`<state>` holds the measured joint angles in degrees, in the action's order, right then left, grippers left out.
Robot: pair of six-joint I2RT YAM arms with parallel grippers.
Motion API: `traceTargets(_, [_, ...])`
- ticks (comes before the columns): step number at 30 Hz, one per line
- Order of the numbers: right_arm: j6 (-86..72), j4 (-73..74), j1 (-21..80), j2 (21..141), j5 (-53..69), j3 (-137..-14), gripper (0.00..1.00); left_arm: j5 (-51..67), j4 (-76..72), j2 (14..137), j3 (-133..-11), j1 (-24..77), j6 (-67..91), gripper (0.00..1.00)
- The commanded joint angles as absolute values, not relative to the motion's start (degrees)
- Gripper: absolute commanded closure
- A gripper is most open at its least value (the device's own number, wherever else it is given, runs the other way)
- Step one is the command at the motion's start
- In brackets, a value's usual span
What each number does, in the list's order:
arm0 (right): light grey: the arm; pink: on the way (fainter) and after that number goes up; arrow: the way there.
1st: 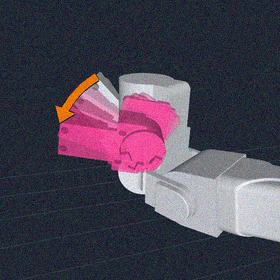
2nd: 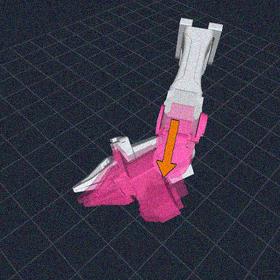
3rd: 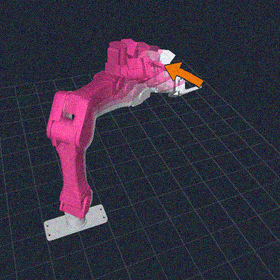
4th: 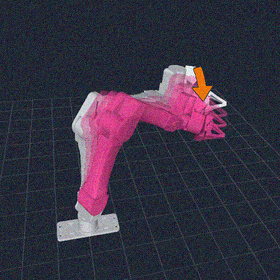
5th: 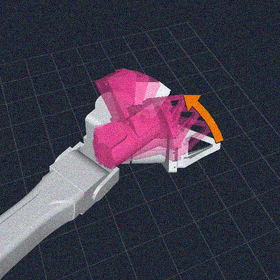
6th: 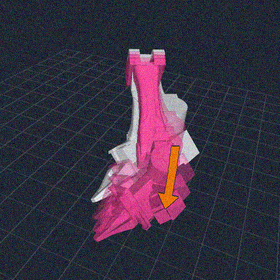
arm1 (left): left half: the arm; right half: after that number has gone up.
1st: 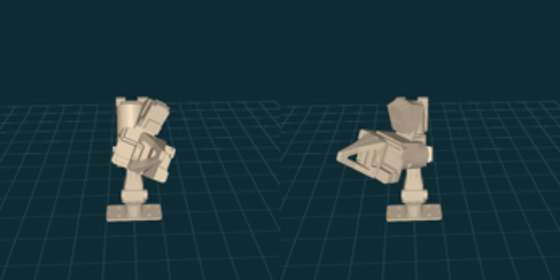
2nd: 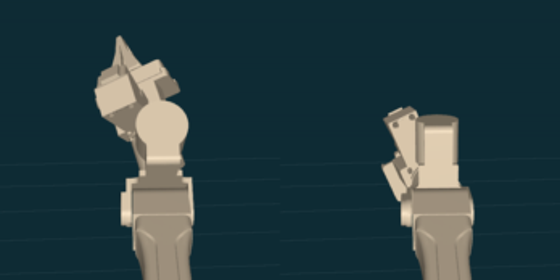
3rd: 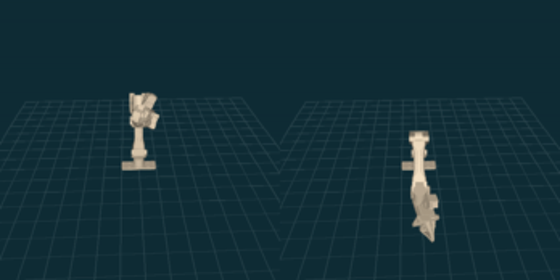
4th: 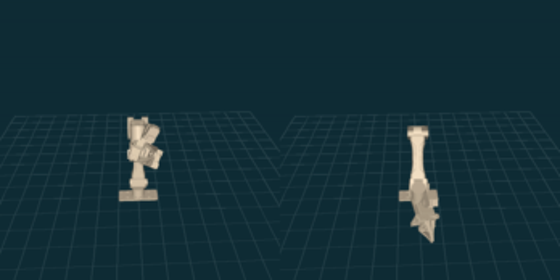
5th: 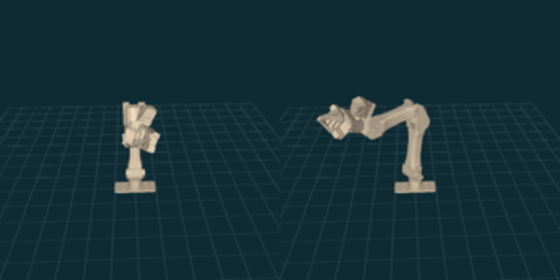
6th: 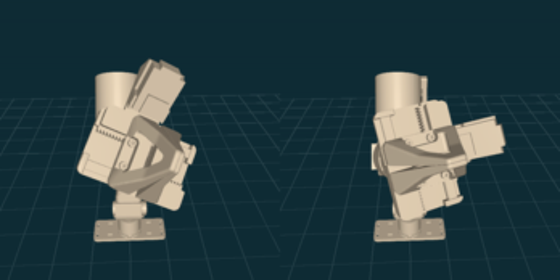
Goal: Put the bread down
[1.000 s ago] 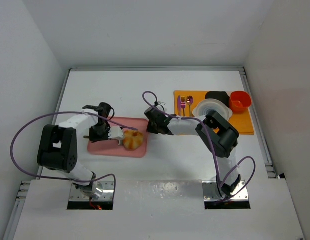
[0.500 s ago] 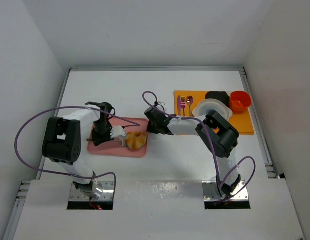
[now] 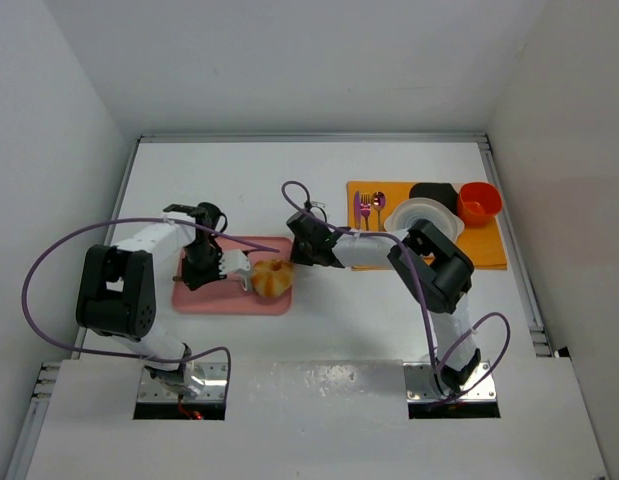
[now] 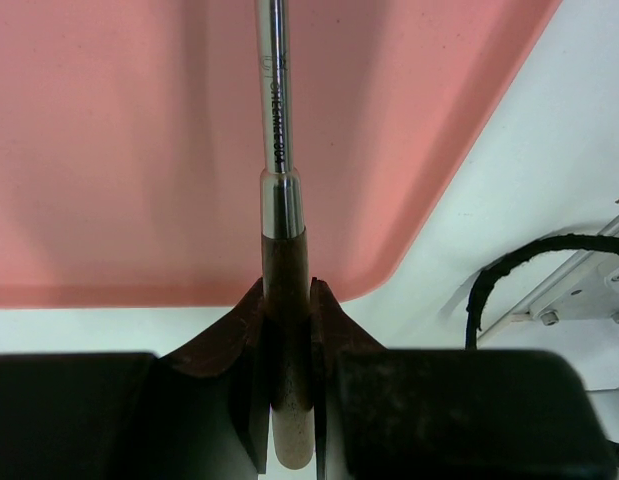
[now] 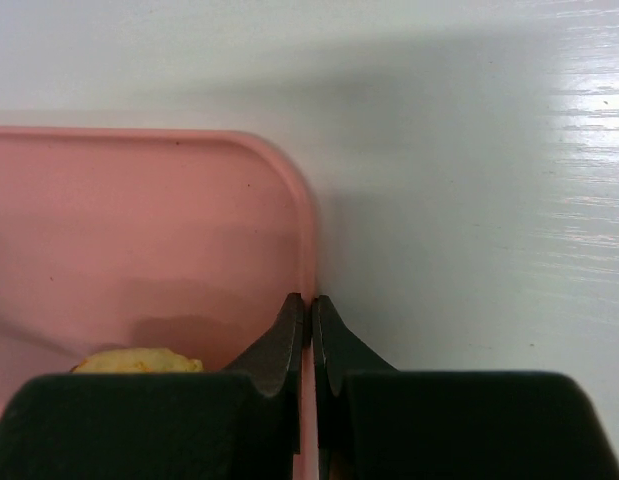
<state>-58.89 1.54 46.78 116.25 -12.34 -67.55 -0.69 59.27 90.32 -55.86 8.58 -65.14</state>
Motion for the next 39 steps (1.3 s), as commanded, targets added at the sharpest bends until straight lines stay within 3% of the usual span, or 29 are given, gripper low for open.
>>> traceTargets(1, [-58.9, 1.1, 46.8, 117.6, -11.0, -69.3, 1.0, 2.5, 60.1, 88.3, -55.8, 8.0, -66.3, 1.0])
traceTargets(10, [-59.5, 0.7, 46.6, 117.1, -12.8, -69.0, 1.0, 2.5, 60.6, 86.8, -54.7, 8.0, -66.3, 1.0])
traceTargets(20, [-58.1, -3.5, 42.9, 114.5, -10.6, -67.4, 0.75, 3.7, 61.7, 85.2, -54.1, 8.0, -66.8, 1.0])
traceTargets(26, [-55.0, -4.5, 40.4, 112.9, -10.3, -67.2, 0.69, 6.0, 62.8, 85.2, -56.2, 8.0, -66.2, 1.0])
traceTargets(32, [-50.4, -4.9, 36.7, 107.3, -7.6, -67.7, 0.64, 8.7, 64.0, 87.0, -63.1, 8.0, -63.2, 1.0])
traceTargets(39, [-46.5, -4.1, 32.6, 95.1, -14.4, -61.1, 0.61, 12.2, 65.1, 92.7, -75.4, 10.2, -55.4, 1.0])
